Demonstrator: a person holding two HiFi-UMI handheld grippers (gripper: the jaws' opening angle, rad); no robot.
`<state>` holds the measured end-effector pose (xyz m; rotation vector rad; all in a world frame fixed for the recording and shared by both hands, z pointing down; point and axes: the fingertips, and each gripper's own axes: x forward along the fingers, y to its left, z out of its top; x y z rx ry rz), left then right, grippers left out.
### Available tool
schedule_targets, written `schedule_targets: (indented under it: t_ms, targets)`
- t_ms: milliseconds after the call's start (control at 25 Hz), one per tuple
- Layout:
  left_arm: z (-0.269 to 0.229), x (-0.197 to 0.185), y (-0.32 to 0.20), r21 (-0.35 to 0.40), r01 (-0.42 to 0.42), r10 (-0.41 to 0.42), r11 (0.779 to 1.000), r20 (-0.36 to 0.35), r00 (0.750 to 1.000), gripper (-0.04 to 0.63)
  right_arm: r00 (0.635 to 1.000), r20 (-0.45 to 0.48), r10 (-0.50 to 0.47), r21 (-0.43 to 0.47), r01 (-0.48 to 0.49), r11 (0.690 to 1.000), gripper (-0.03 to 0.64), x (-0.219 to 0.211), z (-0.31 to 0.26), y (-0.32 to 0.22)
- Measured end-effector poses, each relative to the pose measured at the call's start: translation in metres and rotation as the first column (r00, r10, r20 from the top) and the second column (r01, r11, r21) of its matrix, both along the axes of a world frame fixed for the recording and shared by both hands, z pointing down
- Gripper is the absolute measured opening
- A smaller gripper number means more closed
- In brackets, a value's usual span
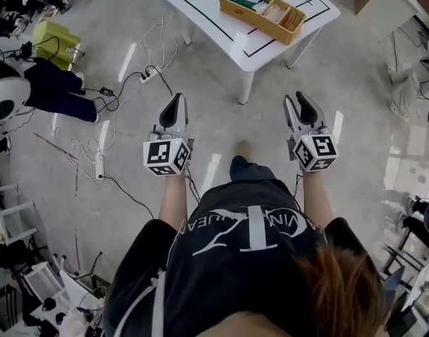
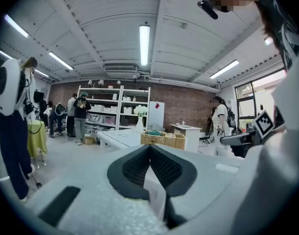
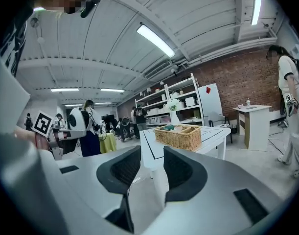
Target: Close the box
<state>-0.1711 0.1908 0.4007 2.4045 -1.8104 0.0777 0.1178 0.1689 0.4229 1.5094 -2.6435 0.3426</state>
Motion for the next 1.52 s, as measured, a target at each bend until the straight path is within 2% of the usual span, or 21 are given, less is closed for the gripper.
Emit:
schedule_targets:
  t_ms: [320,600,880,1160,1520]
  targets:
    - [-0.014,-0.003,-0.071,0.021,-0.015,0.015,1.000,0.000,1.000,0.011,1.000,0.001,0.009,-0.001,-0.009,1.000,0.130,-0.002,-0.007,-0.064]
    - [0.010,0.001,-0.091,-0.060,-0.052,0.054,0.997,0.026,0.998,0.011,1.000,0.031,0.002,-0.024,-0.002,1.000,0.132,-0.016,-0.003,-0.091]
    - [0.014,0.008,-0.135,-0.079,-0.100,0.103,0.992,0.035,0.994,0.011,0.998,0.045,0.037,-0.056,-0.034,0.998,0.133,-0.010,0.008,-0.111]
    - [-0.001,0.031,-0.217,-0.019,-0.172,0.173,0.985,0.012,0.985,0.012,0.996,0.024,0.085,-0.025,-0.084,0.996,0.133,0.003,-0.004,-0.162]
    - [-0.020,0.039,-0.309,0.006,-0.254,0.254,0.967,0.017,0.967,0.011,0.992,-0.007,0.125,-0.007,-0.126,0.992,0.133,0.001,-0.021,-0.229]
